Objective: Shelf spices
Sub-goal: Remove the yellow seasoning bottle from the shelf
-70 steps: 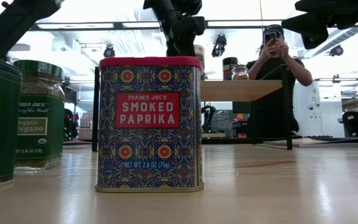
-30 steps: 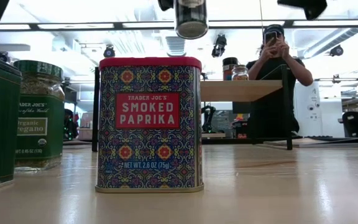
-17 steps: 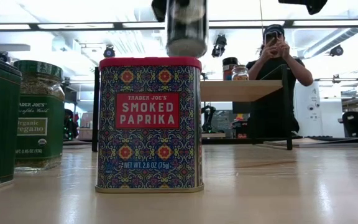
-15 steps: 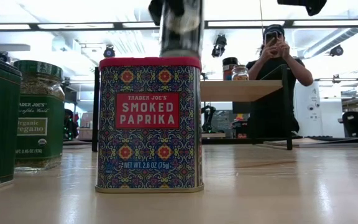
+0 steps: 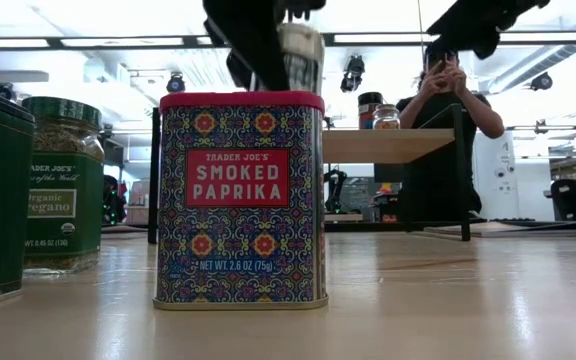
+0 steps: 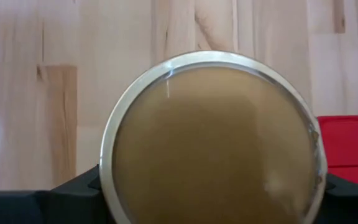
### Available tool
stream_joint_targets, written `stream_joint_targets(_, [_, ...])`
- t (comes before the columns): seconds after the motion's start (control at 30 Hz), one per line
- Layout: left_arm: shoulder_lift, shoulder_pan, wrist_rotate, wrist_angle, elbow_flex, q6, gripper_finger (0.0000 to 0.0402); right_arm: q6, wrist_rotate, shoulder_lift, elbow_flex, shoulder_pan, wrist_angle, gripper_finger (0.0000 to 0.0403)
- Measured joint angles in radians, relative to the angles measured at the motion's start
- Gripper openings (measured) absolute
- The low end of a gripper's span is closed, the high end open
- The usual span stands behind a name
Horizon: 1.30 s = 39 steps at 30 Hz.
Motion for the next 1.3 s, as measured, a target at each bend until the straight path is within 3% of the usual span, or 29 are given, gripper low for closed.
stream_joint_targets(0.3, [-0.001, -0.007, -0.006, 0.086, -0.096, -0.052, 0.026, -0.063, -0.018, 0.038, 0.0, -0.125, 0.024, 0.0199])
stream_joint_targets(0.5, [-0.001, -0.023, -0.007, 0.134, -0.152, -0.078, 0.026, -0.086, -0.104, 0.086, 0.001, -0.177, 0.024, 0.0199])
stream_joint_targets(1.3, [-0.003, -0.055, -0.217, 0.208, -0.287, -0.106, 0.0262, -0.217, -0.147, 0.26, -0.001, -0.308, 0.113, 0.0199])
